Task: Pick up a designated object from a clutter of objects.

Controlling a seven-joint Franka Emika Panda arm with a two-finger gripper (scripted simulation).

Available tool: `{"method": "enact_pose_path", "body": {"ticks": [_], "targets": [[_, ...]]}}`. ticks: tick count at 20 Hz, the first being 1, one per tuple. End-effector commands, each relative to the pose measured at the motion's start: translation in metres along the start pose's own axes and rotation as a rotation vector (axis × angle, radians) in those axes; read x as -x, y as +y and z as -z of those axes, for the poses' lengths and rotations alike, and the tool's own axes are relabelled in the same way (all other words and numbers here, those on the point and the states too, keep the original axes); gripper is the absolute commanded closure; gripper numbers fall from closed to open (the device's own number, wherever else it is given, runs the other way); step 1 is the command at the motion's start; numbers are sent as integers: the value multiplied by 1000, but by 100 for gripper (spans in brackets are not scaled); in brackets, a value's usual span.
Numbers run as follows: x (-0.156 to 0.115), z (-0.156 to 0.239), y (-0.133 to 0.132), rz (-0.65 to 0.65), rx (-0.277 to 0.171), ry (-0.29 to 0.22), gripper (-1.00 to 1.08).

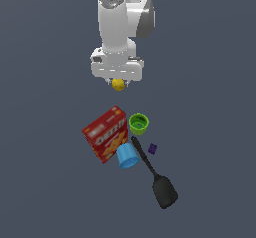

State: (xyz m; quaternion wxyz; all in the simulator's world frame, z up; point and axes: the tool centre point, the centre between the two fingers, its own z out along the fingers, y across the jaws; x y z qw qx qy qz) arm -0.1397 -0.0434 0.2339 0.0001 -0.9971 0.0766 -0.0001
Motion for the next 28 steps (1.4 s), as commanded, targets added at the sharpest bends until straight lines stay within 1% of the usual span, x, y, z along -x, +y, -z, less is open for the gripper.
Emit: {"method": "enact_pose_path", "body": {"ticks": [1,10,16,22,28], "targets": [[-3,21,6,0,0,0,108],[-18,99,27,0,0,0,108],[-27,139,38,0,0,0,108],[-34,162,45,0,0,0,108],[-36,168,46,1,0,0,108]]}}
